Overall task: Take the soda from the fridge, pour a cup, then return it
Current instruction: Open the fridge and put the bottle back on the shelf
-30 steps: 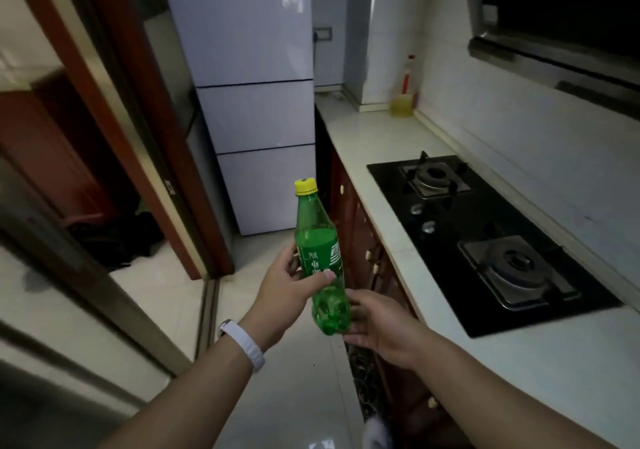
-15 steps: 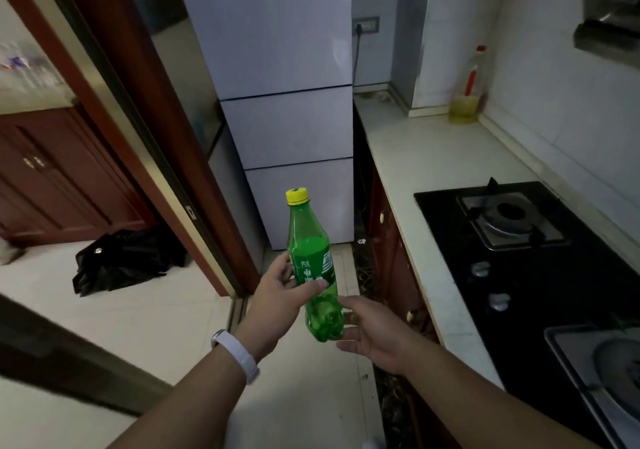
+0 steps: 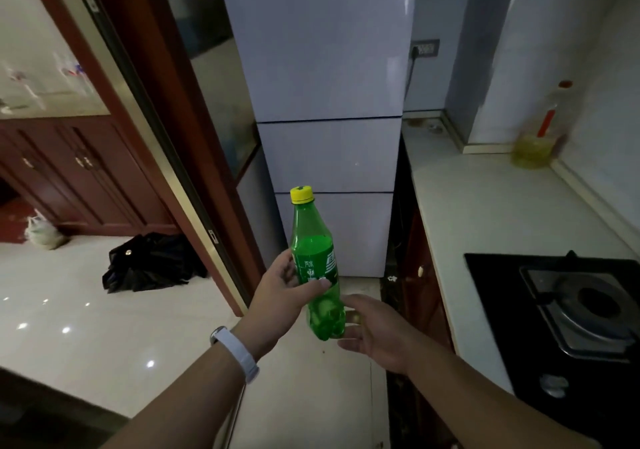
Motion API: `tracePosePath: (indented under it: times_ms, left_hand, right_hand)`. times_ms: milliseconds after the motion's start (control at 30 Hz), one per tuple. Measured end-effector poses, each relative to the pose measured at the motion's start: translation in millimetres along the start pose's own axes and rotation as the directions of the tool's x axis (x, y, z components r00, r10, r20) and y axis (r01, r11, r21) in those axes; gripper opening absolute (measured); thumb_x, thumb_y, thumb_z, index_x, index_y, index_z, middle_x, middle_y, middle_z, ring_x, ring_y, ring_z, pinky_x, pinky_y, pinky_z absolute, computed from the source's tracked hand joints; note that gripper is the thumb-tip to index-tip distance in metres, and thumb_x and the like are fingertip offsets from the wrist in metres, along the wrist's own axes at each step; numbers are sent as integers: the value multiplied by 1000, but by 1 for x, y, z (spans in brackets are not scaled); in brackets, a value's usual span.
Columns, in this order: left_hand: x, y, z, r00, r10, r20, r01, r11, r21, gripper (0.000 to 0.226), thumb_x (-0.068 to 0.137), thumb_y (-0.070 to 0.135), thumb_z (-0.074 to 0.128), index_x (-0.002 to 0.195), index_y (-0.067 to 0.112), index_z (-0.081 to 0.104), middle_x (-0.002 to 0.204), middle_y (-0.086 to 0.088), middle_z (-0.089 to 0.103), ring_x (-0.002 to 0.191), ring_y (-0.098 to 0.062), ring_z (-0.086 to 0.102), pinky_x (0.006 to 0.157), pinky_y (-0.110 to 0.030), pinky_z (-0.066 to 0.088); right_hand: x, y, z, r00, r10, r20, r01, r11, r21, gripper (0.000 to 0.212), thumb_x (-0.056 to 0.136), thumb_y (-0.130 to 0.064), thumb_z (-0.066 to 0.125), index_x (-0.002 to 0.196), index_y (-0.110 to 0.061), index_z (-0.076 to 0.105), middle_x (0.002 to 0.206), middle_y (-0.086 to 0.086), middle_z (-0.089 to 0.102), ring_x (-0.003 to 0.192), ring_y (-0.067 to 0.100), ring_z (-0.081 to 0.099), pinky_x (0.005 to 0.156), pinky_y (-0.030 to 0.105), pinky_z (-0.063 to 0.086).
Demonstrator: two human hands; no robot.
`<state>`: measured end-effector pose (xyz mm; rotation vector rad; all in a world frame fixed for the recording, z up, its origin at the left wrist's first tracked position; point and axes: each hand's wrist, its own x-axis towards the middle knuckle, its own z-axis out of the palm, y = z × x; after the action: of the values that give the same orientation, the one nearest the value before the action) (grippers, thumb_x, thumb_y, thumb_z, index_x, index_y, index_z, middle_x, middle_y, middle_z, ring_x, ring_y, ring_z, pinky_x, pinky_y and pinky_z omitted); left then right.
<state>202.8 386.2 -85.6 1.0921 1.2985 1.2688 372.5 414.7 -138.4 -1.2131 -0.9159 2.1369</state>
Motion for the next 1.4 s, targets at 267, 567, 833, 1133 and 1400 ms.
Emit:
tracePosePath:
  times_ms: [267, 567, 833, 1133, 1400]
  left_hand:
    - [93, -8, -62, 1000, -5, -1, 5, 997, -76, 53, 77, -9, 72, 123, 13, 57, 113, -8, 72, 104, -22, 69, 82, -29, 57]
    - [234, 16, -151, 996, 64, 60, -56, 989, -136, 46, 77, -14, 70, 116, 8, 61, 108, -12, 73, 101, -30, 69, 81, -37, 56]
    - [329, 64, -219, 981, 157, 113, -137, 977, -164, 46, 66, 5, 77, 110, 14, 66, 104, -9, 74, 96, -27, 70, 80, -37, 55]
    - [388, 92, -243, 967, 215, 136, -195, 970, -144, 44, 67, 5, 77, 109, 15, 67, 106, -15, 72, 98, -32, 69, 82, -42, 55]
    - [428, 117, -250, 959, 278, 59, -274, 959, -72, 55, 64, 2, 77, 117, 6, 61, 109, -15, 72, 98, -27, 70, 83, -35, 56]
  right_hand:
    - [94, -43, 35, 1000, 7, -15, -8, 999, -42, 28, 94, -32, 61, 114, -13, 67, 103, 12, 70, 81, 25, 66, 71, 34, 52]
    - [208, -125, 104, 995, -32, -93, 29, 999, -27, 26, 94, -22, 57, 113, -8, 66, 96, 11, 69, 78, 20, 64, 61, 30, 50]
    - [282, -199, 162, 984, -153, -92, 147, 987, -69, 29, 97, -22, 51, 118, -6, 62, 98, 11, 68, 73, 19, 65, 61, 28, 50]
    - [326, -249, 179, 976, -207, -67, 199, 974, -108, 33, 98, -22, 49, 123, -4, 59, 102, 13, 67, 80, 21, 64, 64, 29, 51]
    - [371, -297, 178, 974, -222, 42, 226, 969, -101, 30, 95, -21, 52, 118, -5, 61, 102, 14, 70, 78, 22, 67, 66, 31, 51]
